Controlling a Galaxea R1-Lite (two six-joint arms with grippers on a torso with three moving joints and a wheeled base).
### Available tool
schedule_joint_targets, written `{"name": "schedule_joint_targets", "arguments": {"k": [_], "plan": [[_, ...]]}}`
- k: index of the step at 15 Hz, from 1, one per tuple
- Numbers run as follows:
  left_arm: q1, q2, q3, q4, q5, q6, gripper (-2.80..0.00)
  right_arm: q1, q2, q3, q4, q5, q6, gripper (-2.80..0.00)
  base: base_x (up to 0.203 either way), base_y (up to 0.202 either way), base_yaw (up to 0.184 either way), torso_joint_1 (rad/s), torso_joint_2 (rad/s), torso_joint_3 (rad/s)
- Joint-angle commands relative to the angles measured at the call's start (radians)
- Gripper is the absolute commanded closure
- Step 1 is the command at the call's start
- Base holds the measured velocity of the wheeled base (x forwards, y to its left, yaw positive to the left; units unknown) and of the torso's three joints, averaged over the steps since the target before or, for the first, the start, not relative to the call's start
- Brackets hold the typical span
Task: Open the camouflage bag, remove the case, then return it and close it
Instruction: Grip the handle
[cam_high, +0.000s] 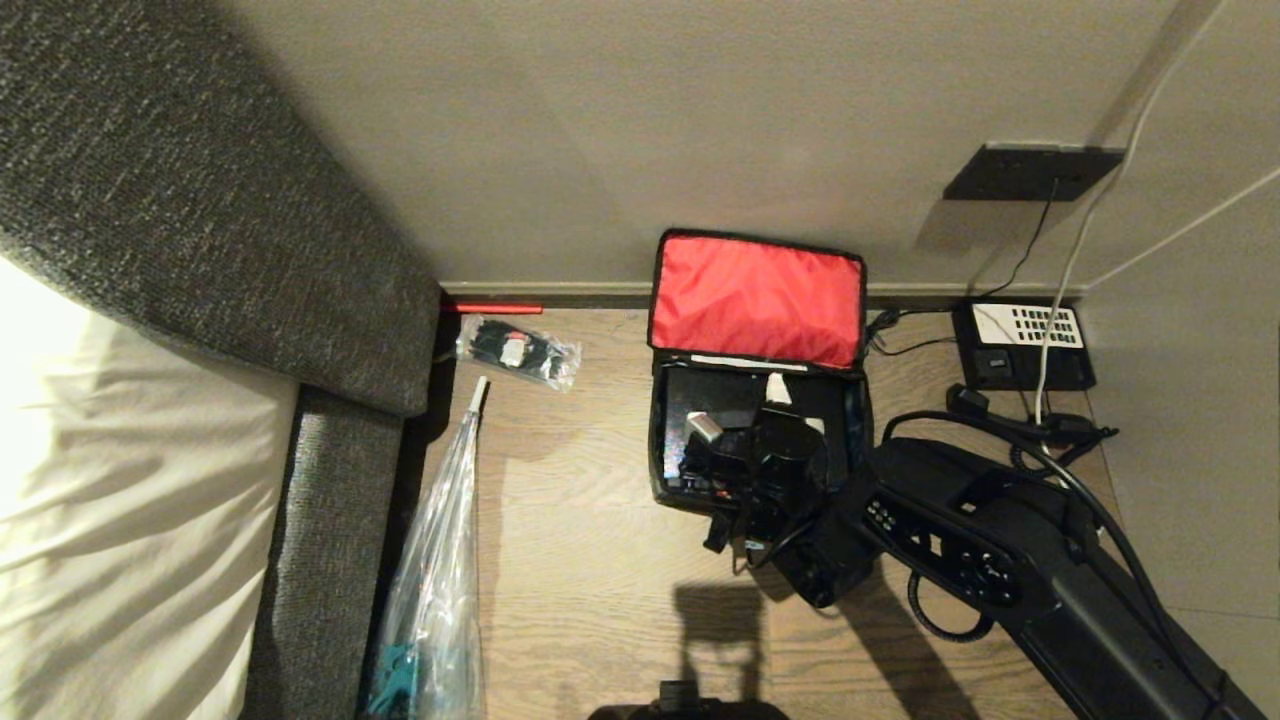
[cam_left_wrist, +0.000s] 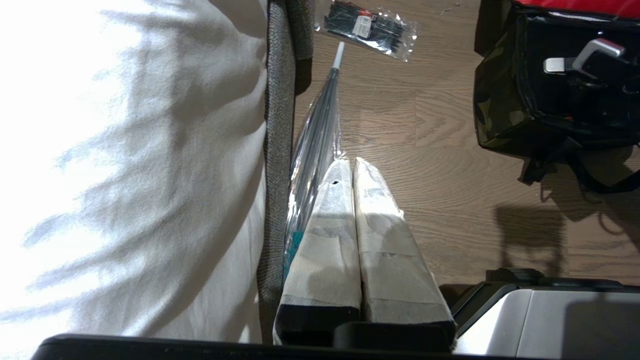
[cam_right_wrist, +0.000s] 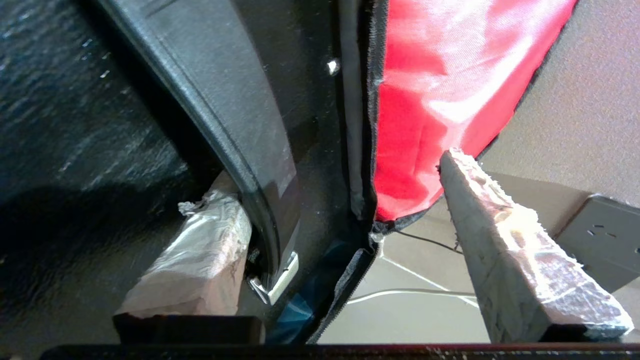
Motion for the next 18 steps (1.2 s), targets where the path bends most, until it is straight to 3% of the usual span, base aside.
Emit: {"name": "schedule_joint_targets", "arguments": {"k": [1, 5, 6, 18], "plan": [[0.000, 0.000, 0.000, 0.000, 0.000, 0.000, 0.00, 0.000, 0.010, -0.020, -0.009, 0.000, -0.005, -2.80, 0.000, 0.000, 0.000, 0.000, 0.00, 0.000], [0.000, 0.000, 0.000, 0.000, 0.000, 0.000, 0.00, 0.000, 0.014, -0.017, -0.008, 0.001, -0.006, -2.80, 0.000, 0.000, 0.000, 0.000, 0.00, 0.000], [0.000, 0.000, 0.000, 0.000, 0.000, 0.000, 0.00, 0.000, 0.014, -0.011, -0.008, 0.002, -0.004, 0.00, 0.000, 0.000, 0.000, 0.000, 0.00, 0.000], [0.000, 0.000, 0.000, 0.000, 0.000, 0.000, 0.00, 0.000, -0.019, 0.030, -0.049, -0.006, 0.013, 0.00, 0.000, 0.000, 0.000, 0.000, 0.00, 0.000]]}}
